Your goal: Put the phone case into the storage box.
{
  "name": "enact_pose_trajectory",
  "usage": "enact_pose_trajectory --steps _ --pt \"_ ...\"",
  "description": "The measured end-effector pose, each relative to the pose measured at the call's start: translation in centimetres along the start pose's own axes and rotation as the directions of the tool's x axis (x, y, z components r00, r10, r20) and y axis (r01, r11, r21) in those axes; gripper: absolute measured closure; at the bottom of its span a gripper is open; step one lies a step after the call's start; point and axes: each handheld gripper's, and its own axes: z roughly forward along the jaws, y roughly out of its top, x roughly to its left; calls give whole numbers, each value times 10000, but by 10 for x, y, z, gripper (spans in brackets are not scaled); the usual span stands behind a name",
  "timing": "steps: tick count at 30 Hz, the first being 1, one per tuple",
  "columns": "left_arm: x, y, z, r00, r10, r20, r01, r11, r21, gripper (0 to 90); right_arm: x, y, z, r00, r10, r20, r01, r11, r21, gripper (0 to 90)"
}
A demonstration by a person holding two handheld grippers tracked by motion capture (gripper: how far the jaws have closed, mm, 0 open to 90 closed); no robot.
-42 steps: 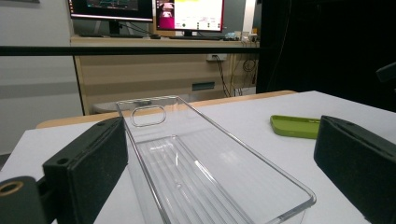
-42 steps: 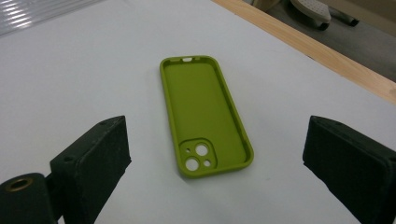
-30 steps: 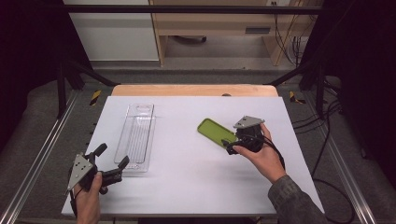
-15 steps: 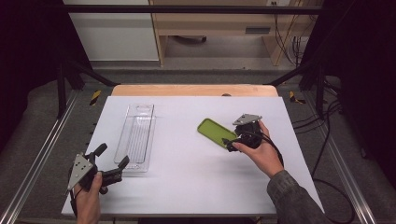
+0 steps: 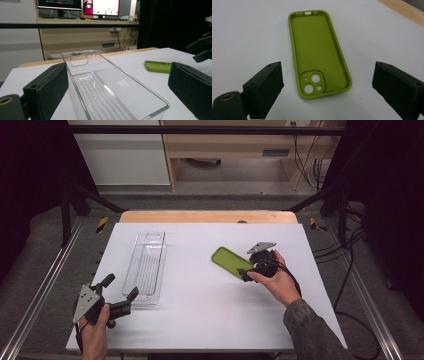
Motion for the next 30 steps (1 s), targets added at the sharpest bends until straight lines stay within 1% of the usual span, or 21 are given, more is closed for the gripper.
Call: enact_pose_trajectory --steps 1,6,9,11,13,14,16,18,20,22,23,24,25,26,30 --pt "0 0 0 10000 -6 3 6 10000 0 28 1 0 1 10000 -59 58 59 10000 34 113" --pt "0 0 0 10000 -12 8 12 10000 12 29 6 0 7 9995 -300 -12 301 9993 227 122" --pt "0 0 0 10000 -34 15 34 10000 5 29 8 0 10 9991 -429 -61 431 9982 405 153" --pt "0 0 0 10000 -22 18 22 10000 21 29 9 0 12 9985 -528 -127 535 9970 560 197" --pt "0 0 1 10000 -19 29 19 10000 23 30 10 -1 15 9977 -615 -289 636 9948 797 253" --pt "0 0 1 10000 -10 33 9 10000 24 30 10 -1 15 9977 -615 -289 636 9948 797 253" --pt "0 0 1 10000 -5 33 5 10000 33 30 11 -2 17 9969 -692 -371 726 9925 983 290" --pt "0 0 1 10000 -2 34 2 10000 34 32 11 -3 17 9958 -703 -579 761 9915 1053 341" --pt "0 0 1 10000 -6 35 5 10000 43 32 12 -3 18 9946 -793 -665 865 9897 1139 390" --pt "0 0 1 10000 -12 37 12 10000 46 32 13 -3 18 9937 -860 -712 943 9879 1234 425" --pt "0 0 2 9999 20 121 -20 10000 -22 32 13 -3 18 9931 -933 -713 1018 9867 1266 446" --pt "0 0 1 10000 -7 44 7 10000 50 32 13 -3 19 9928 -944 -743 1035 9861 1300 468" --pt "0 0 2 9999 26 125 -25 10000 -14 33 13 -4 19 9921 -958 -812 1060 9856 1314 485" --pt "0 -1 1 10000 -5 46 4 10000 58 33 14 -4 19 9917 -968 -846 1078 9848 1362 503" --pt "0 0 1 10000 14 29 -14 10000 69 34 16 -4 21 9895 -1076 -966 1209 9821 1442 560"
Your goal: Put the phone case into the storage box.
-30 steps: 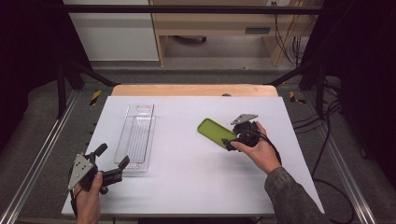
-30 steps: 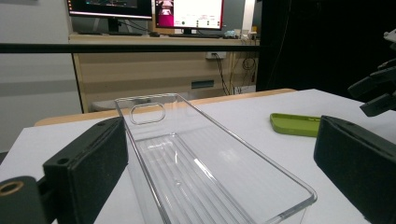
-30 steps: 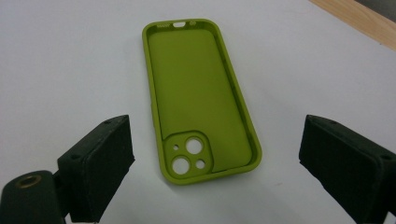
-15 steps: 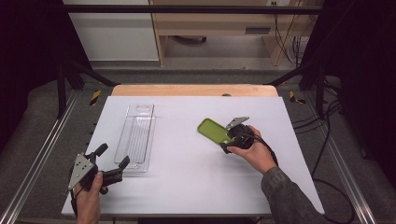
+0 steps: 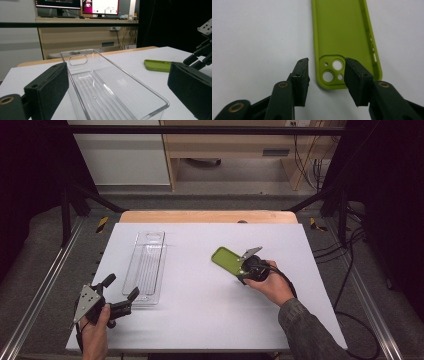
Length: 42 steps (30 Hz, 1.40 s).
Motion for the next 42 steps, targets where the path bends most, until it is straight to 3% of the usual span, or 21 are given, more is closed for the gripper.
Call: enact_pose_trajectory --steps 8,19,25,30,34,39,42 --pt "0 0 0 10000 -14 11 14 10000 31 36 5 1 4 9991 -416 -113 421 9983 413 642" --pt "-2 -1 2 10000 27 67 -27 10000 72 37 6 2 12 9976 -617 -312 634 9964 567 751" --pt "0 -1 1 10000 -38 16 38 10000 48 37 6 5 13 9950 -980 -203 992 9923 741 832" --pt "0 -1 2 9999 -13 111 13 10000 -23 37 5 12 15 9912 -1292 -293 1318 9842 1179 831" --pt "0 -1 2 9999 -37 143 38 10000 -28 37 4 14 15 9914 -1243 -414 1290 9814 1423 830" --pt "-1 -1 1 10000 -43 55 43 10000 67 37 5 15 14 9897 -1369 -420 1415 9799 1403 847" --pt "0 -1 0 10000 -44 24 44 10000 70 37 6 15 6 9885 -1492 -249 1510 9831 1036 878"
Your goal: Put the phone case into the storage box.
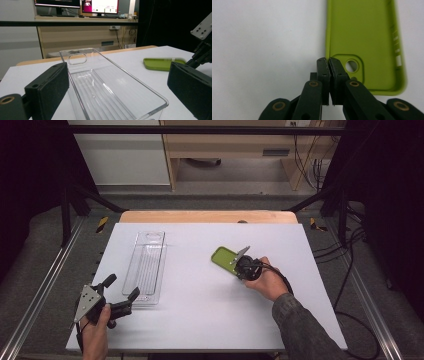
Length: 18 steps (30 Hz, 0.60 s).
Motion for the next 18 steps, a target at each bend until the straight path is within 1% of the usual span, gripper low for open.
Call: enact_pose_trajectory --steps 1,2,3,4,5,6,7,8,9,10,11,12,13,15,17,18 --pt "0 0 1 10000 14 93 -13 10000 -72 37 1 0 -4 10000 -13 69 13 9999 -136 878" --pt "0 0 1 10000 -35 2 35 10000 16 37 2 0 -7 9999 -114 128 117 9996 -267 878" --pt "0 0 1 10000 -5 97 6 10000 -48 37 4 0 -9 9996 -184 204 190 9994 -292 878" --pt "-1 0 0 10000 -28 5 28 10000 27 37 6 0 -11 9996 -231 182 236 9993 -281 878" --pt "-1 0 0 10000 10 6 -10 10000 16 37 8 0 -12 9995 -273 158 278 9991 -306 878" --pt "-1 1 0 10000 37 3 -37 10000 13 37 11 0 -14 9990 -382 215 388 9988 -286 878" --pt "-1 1 1 9999 97 93 -96 9999 -63 37 14 0 -15 9982 -540 267 549 9980 -316 877" --pt "-1 1 0 10000 42 -1 -42 10000 43 37 17 0 -17 9977 -603 299 612 9976 -320 878" --pt "-1 1 1 9999 92 91 -92 10000 18 37 19 0 -19 9968 -716 348 729 9966 -389 878" --pt "-1 0 0 10000 80 -8 -80 9999 145 37 22 0 -21 9967 -727 373 742 9964 -404 878" --pt "-1 1 2 9998 186 78 -187 9998 101 38 23 0 -23 9953 -872 412 890 9951 -429 878" --pt "-2 1 1 9997 244 -27 -244 9994 260 37 26 0 -25 9954 -857 425 875 9952 -427 878" --pt "-2 1 1 9994 351 -54 -349 9989 317 37 27 -1 -26 9945 -938 470 959 9944 -452 878" --pt "-4 3 1 9986 523 -19 -522 9977 424 37 30 -2 -30 9948 -886 504 913 9944 -536 878" --pt "-6 5 1 9976 681 -86 -675 9961 561 34 33 -4 -33 9947 -878 542 911 9940 -611 878" --pt "-7 6 1 9966 812 -98 -804 9946 661 34 34 -5 -35 9937 -976 549 1010 9929 -634 878"
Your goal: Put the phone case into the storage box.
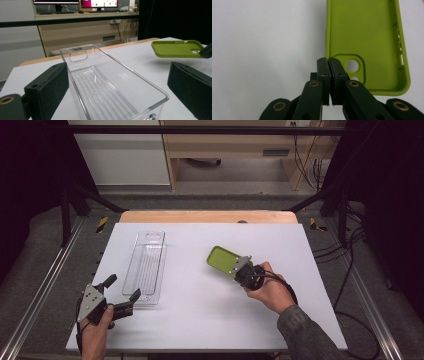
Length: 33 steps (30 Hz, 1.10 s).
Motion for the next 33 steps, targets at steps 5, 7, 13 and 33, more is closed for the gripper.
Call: enact_pose_trajectory --steps 5,7,13,33 --pt "-5 8 3 9986 466 -261 -452 9977 495 30 6 -2 -7 9999 -95 83 95 10000 -2 878" --pt "-7 13 3 9979 561 -321 -540 9966 624 27 8 -2 -11 9999 -64 101 65 10000 -73 878" --pt "-16 31 14 9933 1156 -34 -1142 9850 1294 26 14 -3 -21 9996 -156 253 161 9996 -212 878" --pt "-62 92 106 9057 3483 2415 -4076 8722 2706 45 39 3 -25 9964 -819 217 827 9959 -357 878"
